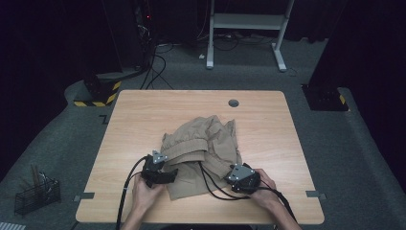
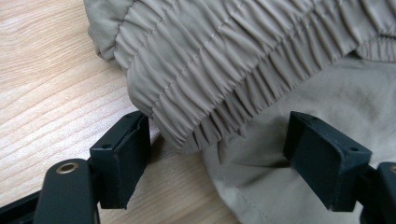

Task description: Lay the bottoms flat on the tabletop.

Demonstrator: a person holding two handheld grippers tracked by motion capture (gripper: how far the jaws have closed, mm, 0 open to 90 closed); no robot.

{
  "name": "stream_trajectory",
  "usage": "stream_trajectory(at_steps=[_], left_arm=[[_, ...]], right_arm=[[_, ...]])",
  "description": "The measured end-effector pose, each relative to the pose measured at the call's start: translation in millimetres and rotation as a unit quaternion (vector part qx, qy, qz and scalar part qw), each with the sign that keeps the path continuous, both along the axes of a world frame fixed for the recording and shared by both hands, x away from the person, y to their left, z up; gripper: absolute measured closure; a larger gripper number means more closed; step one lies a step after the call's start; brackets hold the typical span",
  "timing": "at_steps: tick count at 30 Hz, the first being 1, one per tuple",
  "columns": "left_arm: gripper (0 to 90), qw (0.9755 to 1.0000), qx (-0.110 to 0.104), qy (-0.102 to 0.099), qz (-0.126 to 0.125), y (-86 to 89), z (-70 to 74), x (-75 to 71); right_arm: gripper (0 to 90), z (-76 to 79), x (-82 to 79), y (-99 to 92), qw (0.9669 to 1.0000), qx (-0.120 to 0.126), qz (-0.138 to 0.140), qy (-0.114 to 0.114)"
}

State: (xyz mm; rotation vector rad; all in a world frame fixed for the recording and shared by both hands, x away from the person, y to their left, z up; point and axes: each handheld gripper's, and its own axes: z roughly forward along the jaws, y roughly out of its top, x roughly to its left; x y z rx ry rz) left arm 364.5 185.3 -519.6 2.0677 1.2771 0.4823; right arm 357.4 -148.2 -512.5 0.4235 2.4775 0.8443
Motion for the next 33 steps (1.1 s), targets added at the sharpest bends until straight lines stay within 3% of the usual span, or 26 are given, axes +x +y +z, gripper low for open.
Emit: stream_trajectory(at_steps=[6, 12, 15, 19, 21, 29, 33], left_arm=[[26.1, 1.0000, -0.004, -0.006, 0.001, -2.6, -0.8, 1.3], [26.8, 0.9999, -0.001, -0.011, -0.002, -5.0, -1.6, 1.3], [27.0, 0.9999, -0.009, -0.012, -0.001, -5.9, -2.0, 1.6], [27.2, 0.9999, -0.003, -0.016, -0.005, -7.7, -2.6, 1.0], [27.3, 0.9998, -0.002, -0.018, -0.005, -7.8, -2.9, 0.7], [28.1, 0.9997, 0.000, -0.023, -0.009, -6.7, -3.6, 0.2], [28.2, 0.9996, -0.002, -0.027, -0.010, -6.1, -4.5, -0.4]], right_arm=[[44.6, -1.4, 1.2, 7.2, 0.9997, -0.002, 0.009, -0.022], [49.5, -2.7, -1.9, 16.6, 0.9982, -0.019, 0.040, -0.041], [56.3, -2.2, 0.7, 19.2, 0.9978, -0.024, 0.053, -0.031], [67.8, -1.7, 5.6, 20.7, 0.9980, -0.022, 0.058, -0.011], [79.9, -1.2, 5.9, 21.1, 0.9980, -0.025, 0.056, -0.016], [85.1, 14.9, 14.3, 9.5, 0.9985, 0.035, 0.039, 0.014], [85.5, 25.9, 24.7, 0.1, 0.9950, 0.086, 0.030, 0.042]])
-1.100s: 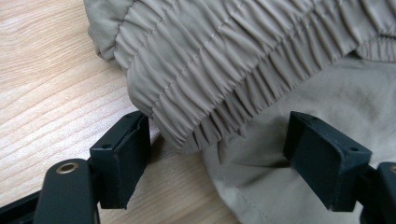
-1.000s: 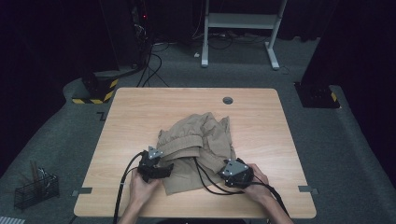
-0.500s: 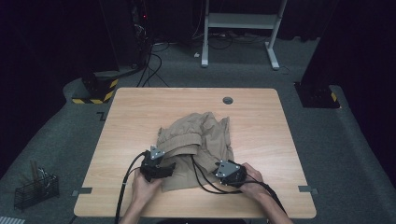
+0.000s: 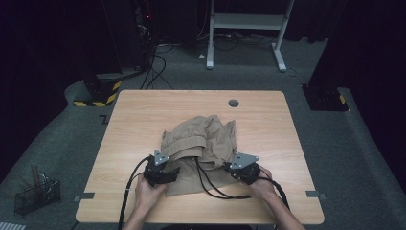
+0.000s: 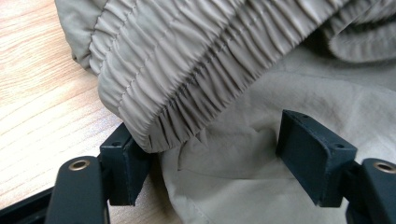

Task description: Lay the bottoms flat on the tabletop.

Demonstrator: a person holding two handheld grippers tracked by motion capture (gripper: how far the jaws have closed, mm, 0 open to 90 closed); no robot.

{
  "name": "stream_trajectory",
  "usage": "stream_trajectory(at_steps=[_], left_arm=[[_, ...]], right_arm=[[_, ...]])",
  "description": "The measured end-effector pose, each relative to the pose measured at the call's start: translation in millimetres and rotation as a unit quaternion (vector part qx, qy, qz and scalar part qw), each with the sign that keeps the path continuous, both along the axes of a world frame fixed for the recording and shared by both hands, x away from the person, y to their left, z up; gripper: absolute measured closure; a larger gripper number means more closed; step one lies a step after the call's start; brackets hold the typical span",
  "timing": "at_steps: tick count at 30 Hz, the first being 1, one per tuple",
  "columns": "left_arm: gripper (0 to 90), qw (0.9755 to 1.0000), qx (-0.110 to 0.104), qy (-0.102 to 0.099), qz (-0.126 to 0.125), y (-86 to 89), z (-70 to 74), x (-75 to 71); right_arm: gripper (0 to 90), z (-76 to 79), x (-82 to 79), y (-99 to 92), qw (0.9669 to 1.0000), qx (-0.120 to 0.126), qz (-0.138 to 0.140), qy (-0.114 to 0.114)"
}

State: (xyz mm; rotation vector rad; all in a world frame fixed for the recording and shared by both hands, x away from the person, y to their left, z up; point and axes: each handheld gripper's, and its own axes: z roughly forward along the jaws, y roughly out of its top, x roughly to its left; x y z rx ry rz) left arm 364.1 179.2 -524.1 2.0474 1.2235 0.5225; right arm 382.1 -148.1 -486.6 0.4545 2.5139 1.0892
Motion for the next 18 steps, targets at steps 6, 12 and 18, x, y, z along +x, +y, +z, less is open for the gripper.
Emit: stream_trajectory(at_steps=[6, 12, 18], left_arm=[[28.4, 1.0000, -0.001, -0.001, -0.004, 0.9, -0.3, -0.1], [28.6, 0.9999, -0.003, -0.005, -0.009, 2.2, -1.1, -0.6], [29.0, 0.9999, -0.002, -0.006, -0.011, 3.2, -1.0, -0.5]], right_arm=[[85.5, 25.4, 27.4, -19.4, 0.9953, 0.080, -0.047, 0.030], [85.5, 35.2, 69.8, -37.9, 0.9834, 0.115, -0.133, 0.046], [85.6, 31.7, 121.1, -49.1, 0.9610, 0.116, -0.244, 0.059]])
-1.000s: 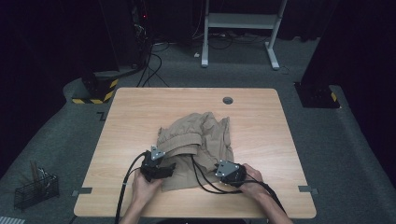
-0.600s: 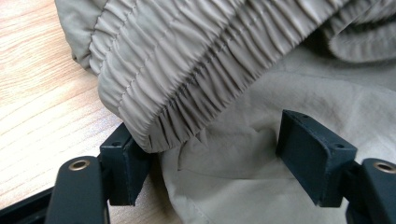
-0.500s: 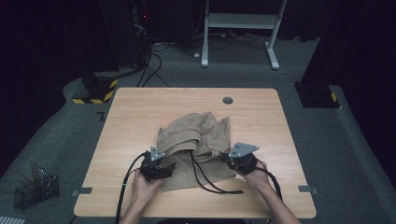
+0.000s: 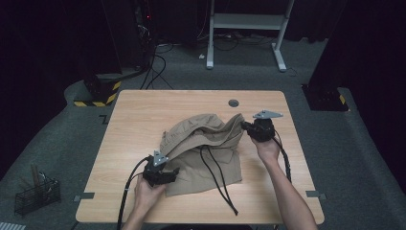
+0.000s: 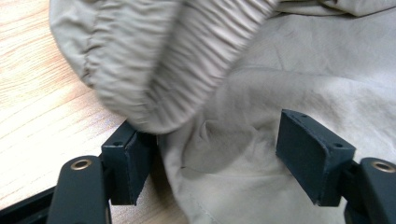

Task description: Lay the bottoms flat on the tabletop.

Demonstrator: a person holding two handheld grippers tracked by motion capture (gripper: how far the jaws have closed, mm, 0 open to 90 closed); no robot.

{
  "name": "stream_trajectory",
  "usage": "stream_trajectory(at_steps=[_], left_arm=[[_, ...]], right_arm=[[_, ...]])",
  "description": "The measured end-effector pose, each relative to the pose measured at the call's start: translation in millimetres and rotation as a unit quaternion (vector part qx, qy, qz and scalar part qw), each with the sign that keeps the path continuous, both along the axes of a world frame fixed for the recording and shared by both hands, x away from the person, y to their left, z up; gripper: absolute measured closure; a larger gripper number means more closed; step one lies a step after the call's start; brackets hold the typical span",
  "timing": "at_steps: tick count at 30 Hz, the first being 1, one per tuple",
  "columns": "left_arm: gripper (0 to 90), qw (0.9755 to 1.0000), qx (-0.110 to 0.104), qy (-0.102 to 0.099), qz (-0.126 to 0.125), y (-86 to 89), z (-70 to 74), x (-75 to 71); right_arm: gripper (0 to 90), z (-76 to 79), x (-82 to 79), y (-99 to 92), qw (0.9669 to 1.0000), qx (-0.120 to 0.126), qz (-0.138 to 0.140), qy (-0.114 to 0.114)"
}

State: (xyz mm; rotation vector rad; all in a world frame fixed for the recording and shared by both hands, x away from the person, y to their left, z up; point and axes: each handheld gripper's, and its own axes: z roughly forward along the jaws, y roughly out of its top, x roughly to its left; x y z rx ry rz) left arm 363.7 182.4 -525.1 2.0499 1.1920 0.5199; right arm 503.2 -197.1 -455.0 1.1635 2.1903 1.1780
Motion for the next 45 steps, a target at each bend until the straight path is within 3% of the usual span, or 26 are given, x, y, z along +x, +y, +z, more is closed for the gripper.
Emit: stream_trajectory(at_steps=[4, 7, 9, 11, 13, 19, 23, 27, 31, 34, 36, 38, 45], left_arm=[[29.8, 1.0000, 0.000, 0.000, 0.000, 0.5, 0.2, 0.1], [30.8, 1.0000, 0.001, 0.002, 0.003, 0.6, 0.9, 0.3], [31.9, 0.9999, 0.002, 0.008, 0.008, 1.9, 2.3, 1.1], [31.2, 0.9999, -0.008, 0.000, 0.011, 3.9, 4.8, 0.8], [30.9, 0.9998, -0.015, -0.008, 0.012, 4.5, 9.3, 1.5], [29.2, 0.9995, 0.014, -0.027, 0.010, -4.7, 20.5, 15.1], [29.6, 0.9991, 0.007, -0.040, 0.011, -6.3, 27.6, 22.2], [33.0, 0.9985, -0.015, -0.050, 0.013, -8.1, 40.9, 30.6], [42.5, 0.9980, -0.029, -0.054, 0.011, -8.9, 54.6, 43.8], [49.9, 0.9970, -0.045, -0.057, 0.029, -7.4, 64.5, 58.8], [50.0, 0.9956, -0.064, -0.053, 0.045, -4.4, 69.2, 71.5], [49.1, 0.9945, -0.070, -0.049, 0.062, -2.1, 71.6, 85.8], [48.4, 0.9923, -0.042, -0.021, 0.115, -0.5, 65.5, 137.6]], right_arm=[[85.5, -19.0, 31.3, -3.5, 0.9969, -0.019, -0.063, 0.042], [85.2, -41.2, 43.9, -4.2, 0.9915, -0.036, -0.086, 0.091], [84.3, -48.0, 45.6, -4.9, 0.9905, -0.019, -0.091, 0.101], [80.6, -49.9, 44.7, -5.4, 0.9902, -0.005, -0.090, 0.107], [74.6, -49.4, 40.7, -7.0, 0.9913, -0.006, -0.085, 0.100], [59.8, -44.5, 23.5, -20.0, 0.9923, -0.003, -0.080, 0.094], [55.7, -39.3, 0.9, -25.0, 0.9947, 0.009, -0.061, 0.082], [55.5, -37.3, -30.7, -15.3, 0.9980, -0.013, -0.018, 0.059], [58.0, -37.9, -56.3, 4.0, 0.9983, -0.024, 0.032, 0.041], [60.2, -40.9, -66.0, 21.2, 0.9967, -0.039, 0.065, 0.029], [60.9, -46.4, -69.0, 32.5, 0.9949, -0.054, 0.081, 0.026], [61.1, -52.3, -69.9, 38.3, 0.9940, -0.058, 0.087, 0.032], [62.8, -65.6, -73.7, 41.9, 0.9938, -0.059, 0.084, 0.042]])
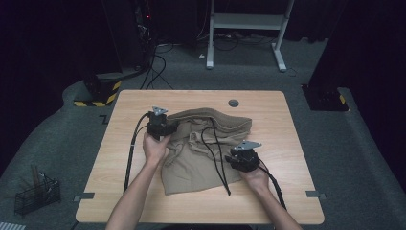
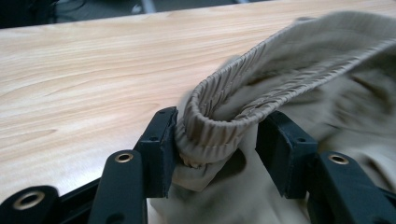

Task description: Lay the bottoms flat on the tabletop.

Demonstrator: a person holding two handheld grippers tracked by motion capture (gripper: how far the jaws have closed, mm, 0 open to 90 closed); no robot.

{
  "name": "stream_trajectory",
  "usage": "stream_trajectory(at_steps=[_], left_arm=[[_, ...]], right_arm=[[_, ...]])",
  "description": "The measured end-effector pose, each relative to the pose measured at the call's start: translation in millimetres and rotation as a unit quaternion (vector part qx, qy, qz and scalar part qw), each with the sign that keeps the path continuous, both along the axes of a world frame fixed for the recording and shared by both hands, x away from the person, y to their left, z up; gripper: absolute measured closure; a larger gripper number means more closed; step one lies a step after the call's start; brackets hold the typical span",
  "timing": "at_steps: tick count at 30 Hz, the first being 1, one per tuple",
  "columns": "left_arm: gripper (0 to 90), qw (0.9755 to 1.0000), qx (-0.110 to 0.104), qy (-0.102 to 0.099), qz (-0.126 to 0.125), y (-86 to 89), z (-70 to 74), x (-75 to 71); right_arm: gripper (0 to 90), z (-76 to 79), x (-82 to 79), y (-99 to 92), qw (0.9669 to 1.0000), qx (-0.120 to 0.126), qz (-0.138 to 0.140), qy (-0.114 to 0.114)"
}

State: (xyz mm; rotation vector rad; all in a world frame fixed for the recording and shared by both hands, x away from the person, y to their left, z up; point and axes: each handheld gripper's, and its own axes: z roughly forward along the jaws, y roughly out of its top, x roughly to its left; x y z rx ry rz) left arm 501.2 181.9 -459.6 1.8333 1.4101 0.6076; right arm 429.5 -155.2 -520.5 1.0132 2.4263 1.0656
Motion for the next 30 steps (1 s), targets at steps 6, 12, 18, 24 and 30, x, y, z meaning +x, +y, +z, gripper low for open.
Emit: stream_trajectory(at_steps=[6, 12, 18, 24, 30], left_arm=[[33.4, 0.9929, 0.030, 0.094, 0.066, -1.5, -22.5, 38.6], [30.7, 0.9949, 0.049, 0.071, 0.052, 0.6, -15.3, 26.7], [30.5, 0.9986, 0.030, 0.040, 0.016, 22.0, 8.3, -7.5], [31.1, 0.9977, 0.011, 0.040, -0.054, 19.5, 10.4, -56.2], [36.7, 0.9918, 0.030, 0.070, -0.103, -5.1, -20.7, -82.2]], right_arm=[[64.0, 0.3, -6.7, 0.7, 0.9998, -0.014, 0.004, -0.011], [63.8, 0.1, -9.6, -1.3, 1.0000, -0.006, 0.007, -0.003], [63.2, 2.0, -8.9, 0.8, 0.9998, -0.017, 0.012, -0.008], [71.5, 3.7, -6.5, 7.3, 0.9991, -0.031, 0.027, -0.009], [89.7, 6.2, -4.3, 14.5, 0.9976, -0.045, 0.051, -0.015]])
